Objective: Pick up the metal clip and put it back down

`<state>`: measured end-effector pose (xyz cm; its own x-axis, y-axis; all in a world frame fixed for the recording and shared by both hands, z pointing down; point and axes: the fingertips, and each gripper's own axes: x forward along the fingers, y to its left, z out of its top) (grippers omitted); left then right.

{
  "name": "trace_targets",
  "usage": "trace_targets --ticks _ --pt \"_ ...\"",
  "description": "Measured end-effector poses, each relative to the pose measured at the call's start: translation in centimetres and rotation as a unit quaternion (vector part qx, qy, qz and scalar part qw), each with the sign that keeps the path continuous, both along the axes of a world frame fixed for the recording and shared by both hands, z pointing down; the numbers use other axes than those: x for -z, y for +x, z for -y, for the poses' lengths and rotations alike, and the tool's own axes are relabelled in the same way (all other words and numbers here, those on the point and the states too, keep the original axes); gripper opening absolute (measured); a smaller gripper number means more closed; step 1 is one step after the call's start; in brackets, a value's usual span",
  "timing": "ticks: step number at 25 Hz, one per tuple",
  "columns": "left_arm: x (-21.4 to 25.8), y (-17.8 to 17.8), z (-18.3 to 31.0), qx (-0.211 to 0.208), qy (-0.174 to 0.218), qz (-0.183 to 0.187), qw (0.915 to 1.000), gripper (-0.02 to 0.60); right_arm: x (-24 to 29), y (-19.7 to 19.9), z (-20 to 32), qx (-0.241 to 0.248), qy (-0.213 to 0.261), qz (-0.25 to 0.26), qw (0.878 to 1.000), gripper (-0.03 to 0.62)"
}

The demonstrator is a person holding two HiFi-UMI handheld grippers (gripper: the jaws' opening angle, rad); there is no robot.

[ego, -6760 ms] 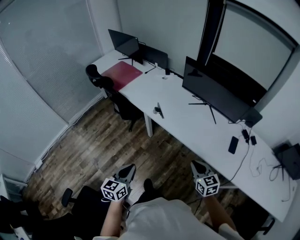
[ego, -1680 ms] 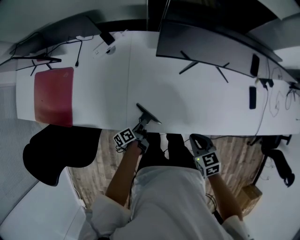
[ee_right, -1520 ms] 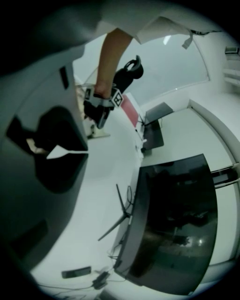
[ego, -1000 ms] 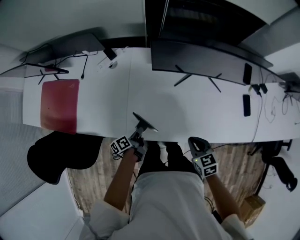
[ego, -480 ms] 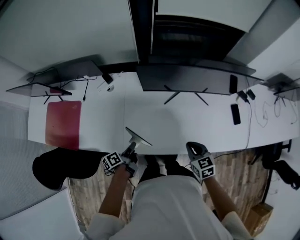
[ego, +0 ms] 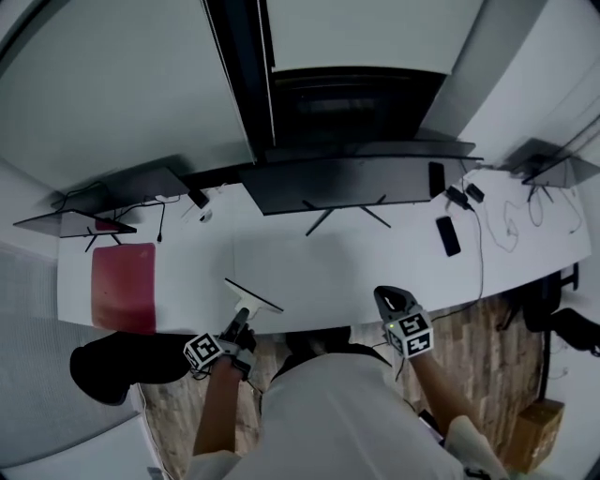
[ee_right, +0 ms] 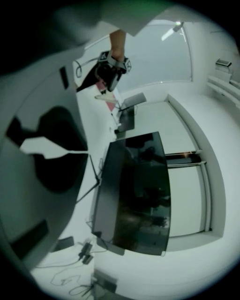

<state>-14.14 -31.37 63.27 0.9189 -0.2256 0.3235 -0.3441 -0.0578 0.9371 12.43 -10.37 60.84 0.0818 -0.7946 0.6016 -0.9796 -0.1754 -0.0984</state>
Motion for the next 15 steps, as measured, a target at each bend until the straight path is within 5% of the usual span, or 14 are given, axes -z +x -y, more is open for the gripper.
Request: trace_targets --ticks 5,15 --pt "3.1 0.6 0.4 -0.011 0.027 -0.027 0.9992 0.034 0.9 1.5 -0.6 -0.014 0.014 -0.002 1.0 0.035" --pt "4.6 1.1 0.7 -0.027 0.045 -0.02 0.9984 0.032 1.6 4.3 -2.4 -0.055 0.034 -0.009 0.998 0.035"
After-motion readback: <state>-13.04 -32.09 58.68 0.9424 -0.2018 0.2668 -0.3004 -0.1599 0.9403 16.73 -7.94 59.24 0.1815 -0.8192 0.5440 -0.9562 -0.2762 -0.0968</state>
